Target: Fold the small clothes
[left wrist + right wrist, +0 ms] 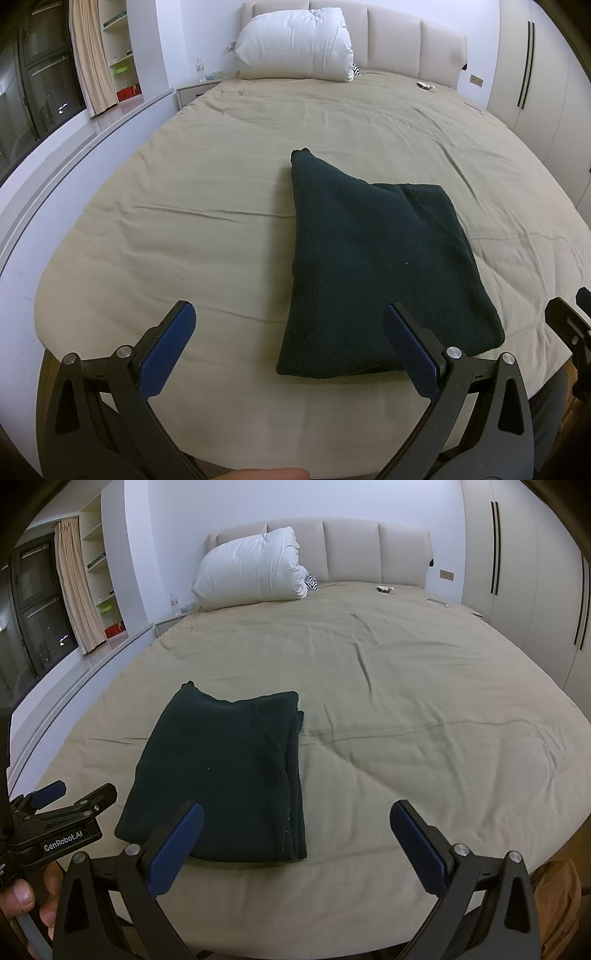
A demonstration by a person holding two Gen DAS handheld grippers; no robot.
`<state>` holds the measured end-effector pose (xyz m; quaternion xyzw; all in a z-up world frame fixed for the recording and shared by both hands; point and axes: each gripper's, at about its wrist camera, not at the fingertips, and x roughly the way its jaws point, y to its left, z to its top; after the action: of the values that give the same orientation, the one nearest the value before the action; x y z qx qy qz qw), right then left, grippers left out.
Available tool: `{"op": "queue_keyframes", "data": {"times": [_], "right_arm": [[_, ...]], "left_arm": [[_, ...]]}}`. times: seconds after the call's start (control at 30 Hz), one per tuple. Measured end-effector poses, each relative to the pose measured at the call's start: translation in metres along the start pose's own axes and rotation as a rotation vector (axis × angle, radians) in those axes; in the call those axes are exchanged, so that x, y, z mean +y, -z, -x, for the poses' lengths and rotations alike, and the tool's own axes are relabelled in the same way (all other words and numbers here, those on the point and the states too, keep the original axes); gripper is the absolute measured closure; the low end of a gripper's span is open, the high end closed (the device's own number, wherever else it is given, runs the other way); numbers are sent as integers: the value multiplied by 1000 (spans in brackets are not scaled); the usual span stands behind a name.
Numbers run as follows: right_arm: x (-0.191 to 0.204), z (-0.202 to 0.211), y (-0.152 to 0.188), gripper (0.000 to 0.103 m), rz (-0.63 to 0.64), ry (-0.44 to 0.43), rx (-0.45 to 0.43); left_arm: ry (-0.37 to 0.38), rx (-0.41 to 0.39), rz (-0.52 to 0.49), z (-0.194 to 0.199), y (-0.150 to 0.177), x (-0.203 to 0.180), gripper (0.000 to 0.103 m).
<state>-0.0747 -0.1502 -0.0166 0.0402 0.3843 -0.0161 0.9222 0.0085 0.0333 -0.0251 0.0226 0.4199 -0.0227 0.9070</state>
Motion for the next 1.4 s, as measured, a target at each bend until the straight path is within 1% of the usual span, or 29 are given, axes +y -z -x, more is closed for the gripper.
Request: {"op": "queue_keyframes", "data": {"times": [1.4], "right_arm": [[-1, 2, 0, 0, -1, -1, 4]], "left_arm": [[-1, 5, -4, -3, 3, 3, 0]]}}
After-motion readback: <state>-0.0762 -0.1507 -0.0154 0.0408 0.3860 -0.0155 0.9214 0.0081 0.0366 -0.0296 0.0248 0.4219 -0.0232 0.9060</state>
